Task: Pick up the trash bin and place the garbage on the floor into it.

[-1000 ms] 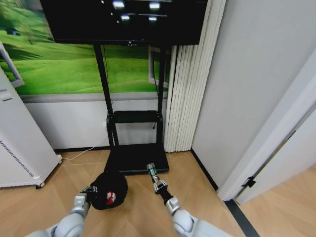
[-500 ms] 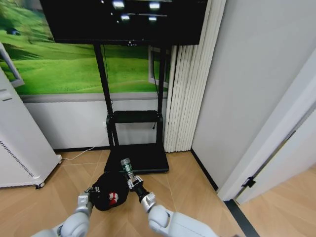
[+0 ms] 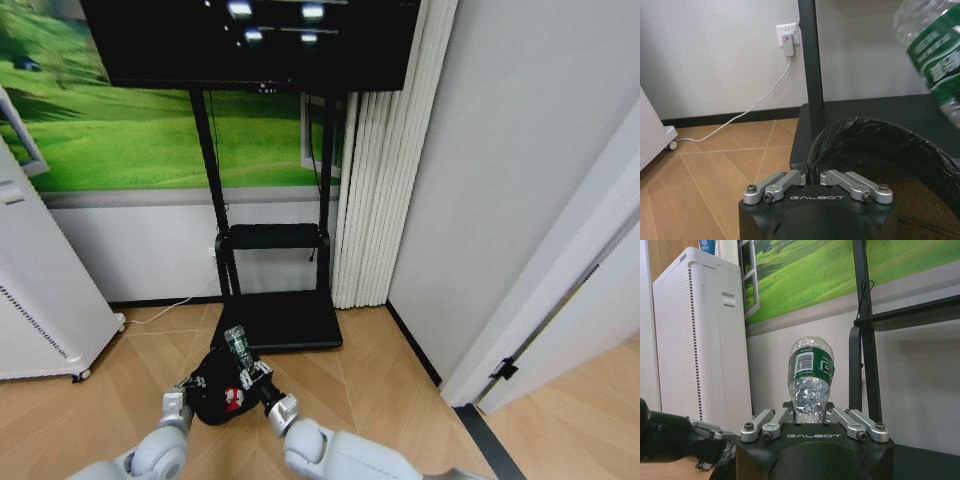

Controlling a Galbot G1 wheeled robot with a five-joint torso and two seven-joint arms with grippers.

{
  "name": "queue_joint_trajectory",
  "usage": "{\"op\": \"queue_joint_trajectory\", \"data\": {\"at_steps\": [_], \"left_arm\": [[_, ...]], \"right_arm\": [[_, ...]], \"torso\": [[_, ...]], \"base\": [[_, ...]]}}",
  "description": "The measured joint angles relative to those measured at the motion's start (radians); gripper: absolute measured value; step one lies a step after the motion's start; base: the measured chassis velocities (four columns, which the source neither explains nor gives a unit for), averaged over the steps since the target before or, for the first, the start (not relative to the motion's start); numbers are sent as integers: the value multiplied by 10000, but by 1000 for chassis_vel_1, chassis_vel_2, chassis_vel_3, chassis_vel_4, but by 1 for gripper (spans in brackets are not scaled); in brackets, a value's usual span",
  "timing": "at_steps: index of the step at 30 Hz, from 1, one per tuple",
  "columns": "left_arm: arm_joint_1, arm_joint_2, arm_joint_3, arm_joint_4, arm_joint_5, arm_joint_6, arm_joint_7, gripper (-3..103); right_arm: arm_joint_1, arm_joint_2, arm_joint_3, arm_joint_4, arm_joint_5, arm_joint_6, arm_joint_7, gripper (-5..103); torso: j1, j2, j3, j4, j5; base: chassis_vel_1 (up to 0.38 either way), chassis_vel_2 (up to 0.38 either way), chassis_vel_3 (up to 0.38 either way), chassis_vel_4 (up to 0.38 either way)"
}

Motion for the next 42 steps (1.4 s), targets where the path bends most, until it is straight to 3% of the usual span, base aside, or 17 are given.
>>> {"op": "queue_joint_trajectory", "data": {"at_steps": [16, 18, 20, 21, 23, 25, 29, 35, 38, 42], "left_arm": [[14, -89, -17, -45, 27, -6, 169, 7], [13, -141, -17, -31, 28, -16, 185, 7], [13, -150, -23, -17, 28, -22, 207, 7], [5, -157, -38, 20, 31, -28, 210, 7], [-3, -156, -48, 46, 36, -31, 215, 7], [-4, -141, -64, 60, 37, -35, 231, 7], [0, -139, -81, 60, 39, -40, 240, 7], [18, -241, -82, 54, 68, -44, 247, 7], [87, -228, -133, 22, 109, -46, 241, 7], [248, -46, -286, -40, 222, -105, 239, 7]], "right_arm": [[-129, 807, -88, -1163, -238, 146, 124, 22], [-146, 853, -126, -1195, -237, 122, 228, 33], [-153, 876, -143, -1201, -237, 105, 271, 33], [-172, 920, -150, -1225, -250, 73, 335, 44], [-190, 976, -137, -1273, -294, 66, 385, 44], [-205, 1022, -67, -1344, -311, 29, 437, 55], [-221, 1020, -53, -1370, -318, 6, 458, 66], [-333, 947, -60, -1260, -384, -40, 631, 93], [-337, 840, 70, -1166, -435, -52, 810, 99], [-212, 528, 557, -977, -416, -145, 1218, 100]], "torso": [[0, 0, 0, -1, 0], [0, 1, 0, -1, 0], [1, 1, 0, -1, 0], [1, 0, 0, -1, 0], [0, 0, 0, -1, 1], [0, 0, 0, 0, 1], [0, 0, 0, -1, 1], [0, 0, 0, -1, 1], [0, 1, 0, -1, 1], [1, 0, 0, 0, 2]], "base": [[0, 0, 0, 0], [0, 0, 0, 0], [0, 0, 0, 0], [0, 0, 0, 0], [0, 0, 0, 0], [0, 0, 0, 0], [0, 0, 0, 0], [0, 0, 0, 0], [0, 0, 0, 0], [0, 0, 0, 0]]}}
